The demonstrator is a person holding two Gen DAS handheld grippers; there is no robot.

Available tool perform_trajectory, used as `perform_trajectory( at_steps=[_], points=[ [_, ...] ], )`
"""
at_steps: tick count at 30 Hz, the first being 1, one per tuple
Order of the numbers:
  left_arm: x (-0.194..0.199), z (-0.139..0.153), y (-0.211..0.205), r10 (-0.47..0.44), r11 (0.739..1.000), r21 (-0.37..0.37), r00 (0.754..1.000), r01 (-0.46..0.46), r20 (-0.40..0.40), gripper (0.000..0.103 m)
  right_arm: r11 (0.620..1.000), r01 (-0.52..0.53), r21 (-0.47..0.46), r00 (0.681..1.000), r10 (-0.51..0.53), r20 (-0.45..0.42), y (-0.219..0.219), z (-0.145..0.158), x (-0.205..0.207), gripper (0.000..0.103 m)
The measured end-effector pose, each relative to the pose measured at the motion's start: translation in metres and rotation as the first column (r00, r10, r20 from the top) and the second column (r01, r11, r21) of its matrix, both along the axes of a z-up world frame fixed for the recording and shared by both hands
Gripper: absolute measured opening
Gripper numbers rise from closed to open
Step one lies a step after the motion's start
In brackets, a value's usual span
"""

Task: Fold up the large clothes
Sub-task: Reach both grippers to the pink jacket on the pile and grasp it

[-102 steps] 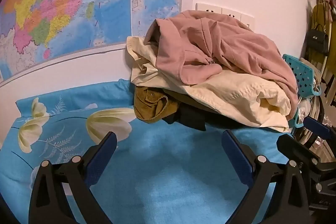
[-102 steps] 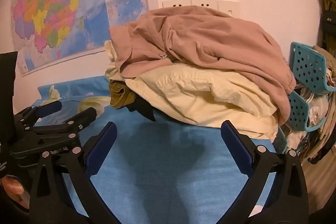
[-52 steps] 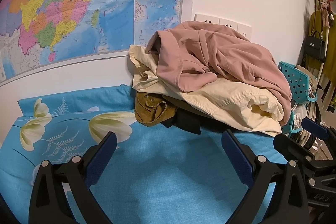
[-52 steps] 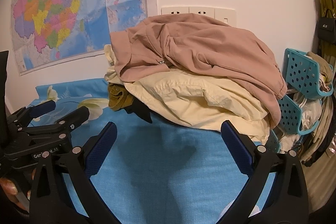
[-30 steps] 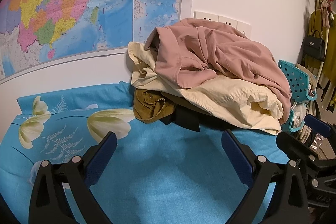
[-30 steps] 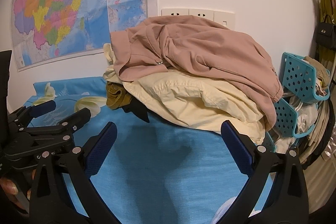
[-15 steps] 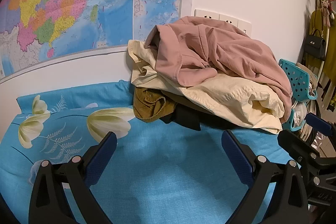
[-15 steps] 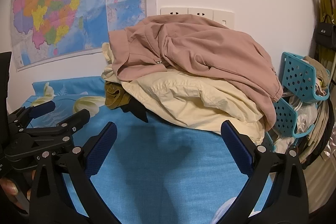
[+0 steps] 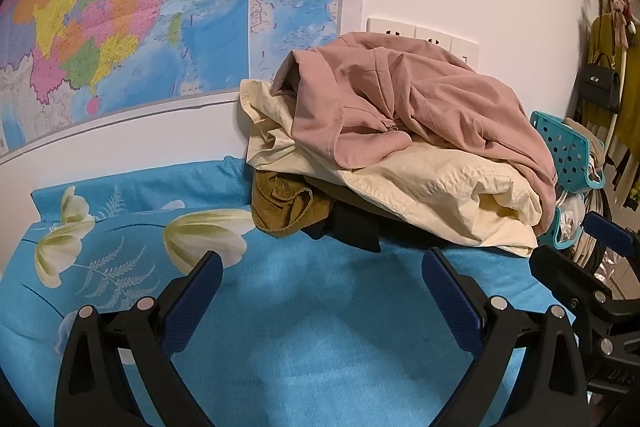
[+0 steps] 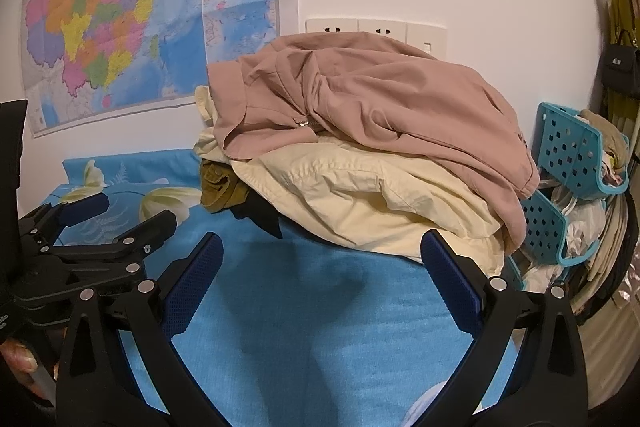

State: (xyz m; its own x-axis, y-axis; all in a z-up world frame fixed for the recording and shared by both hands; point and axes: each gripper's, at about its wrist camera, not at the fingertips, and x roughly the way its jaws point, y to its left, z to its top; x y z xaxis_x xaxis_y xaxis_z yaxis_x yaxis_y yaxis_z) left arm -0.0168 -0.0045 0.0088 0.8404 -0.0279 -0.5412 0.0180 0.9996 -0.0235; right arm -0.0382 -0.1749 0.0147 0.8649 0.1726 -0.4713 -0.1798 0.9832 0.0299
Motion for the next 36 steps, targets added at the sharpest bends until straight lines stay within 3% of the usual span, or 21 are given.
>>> perform_trajectory(
  at_steps=[7,16,21,29,31,32,33,36],
  points=[
    [0.009,0.001,0.002,0.002,1.0,0.002,1.0,-0.002,-0.007,0.096,0.999,-0.028,-0.018,0.999,0.028,0.017,0.002,0.007,0.013,0.098],
    [0.06,0.006,0.017,0.02,1.0,0.005,1.0,-0.02,-0.024,0.096,0.986,-0.067,-0.153,0.994,0.079,0.074,0.015,0.028,0.071,0.098],
    [0.093,0.008,0.035,0.045,0.999,-0.005,0.999,-0.045,-0.026,0.096,0.958,-0.122,-0.26,0.984,0.15,0.091,0.042,0.037,0.128,0.097],
    [0.12,0.002,0.069,0.103,0.995,-0.01,0.994,-0.103,-0.041,0.097,0.884,-0.128,-0.451,0.976,0.193,0.103,0.104,0.035,0.219,0.097],
    [0.125,0.001,0.078,0.109,0.994,-0.012,0.993,-0.11,-0.044,0.097,0.853,-0.141,-0.502,0.97,0.219,0.101,0.116,0.031,0.231,0.081],
    [0.126,0.0,0.081,0.113,0.994,-0.009,0.993,-0.113,-0.044,0.097,0.843,-0.181,-0.506,0.965,0.251,0.073,0.119,0.03,0.236,0.037],
    [0.127,-0.001,0.084,0.118,0.993,-0.007,0.992,-0.118,-0.044,0.097,0.84,-0.206,-0.501,0.966,0.256,0.031,0.119,0.031,0.242,0.019],
    [0.129,-0.002,0.093,0.12,0.993,-0.005,0.992,-0.12,-0.041,0.097,0.874,-0.263,-0.409,0.955,0.295,0.016,0.101,0.048,0.235,0.015]
  ],
)
